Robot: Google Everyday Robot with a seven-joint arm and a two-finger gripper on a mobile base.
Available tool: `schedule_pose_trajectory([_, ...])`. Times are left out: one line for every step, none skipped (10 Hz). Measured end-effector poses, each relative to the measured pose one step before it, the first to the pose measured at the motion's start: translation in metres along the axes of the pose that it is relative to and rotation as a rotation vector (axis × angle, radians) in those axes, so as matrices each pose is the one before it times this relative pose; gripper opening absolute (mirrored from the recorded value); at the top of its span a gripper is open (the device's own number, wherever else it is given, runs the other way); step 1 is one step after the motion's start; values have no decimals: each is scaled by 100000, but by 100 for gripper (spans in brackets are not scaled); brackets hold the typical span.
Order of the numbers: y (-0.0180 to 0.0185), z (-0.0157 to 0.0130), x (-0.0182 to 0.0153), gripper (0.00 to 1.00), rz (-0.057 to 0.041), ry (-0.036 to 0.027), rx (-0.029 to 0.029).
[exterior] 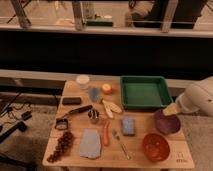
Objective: Place sponge in paper cup
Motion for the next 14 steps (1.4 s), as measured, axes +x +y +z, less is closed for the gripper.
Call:
schedule_pose_trajectory([-354, 245, 407, 80, 2831, 2140, -974])
schedule_pose_trajectory([-319, 353, 172, 80, 2899, 3065, -659])
schedule_pose_trajectory([183, 133, -113, 80, 704, 1396, -570])
schedule_pose_trajectory([-15, -7, 13, 80, 290, 202, -131])
schedule_pose_trajectory([-236, -17, 244, 80, 463, 192, 151])
schedule_pose_trajectory([67, 14, -72, 80, -167, -5, -9])
schedule_pose_trajectory([177, 59, -130, 80, -307, -19, -168])
schedule_pose_trajectory([-146, 51, 161, 80, 303, 116, 40])
schedule_pose_trajectory([-30, 12, 31, 80, 62, 14, 13])
schedule_pose_trajectory([17, -6, -20, 80, -42, -17, 0])
schedule_pose_trajectory([100, 47, -53, 80, -244, -1, 8])
schedule_pose_trajectory([281, 99, -75, 80, 53, 199, -815])
schedule_pose_trajectory([541, 247, 474, 80, -69, 1370, -2509])
schedule_pose_trajectory([916, 426, 845, 80, -687, 1892, -2567])
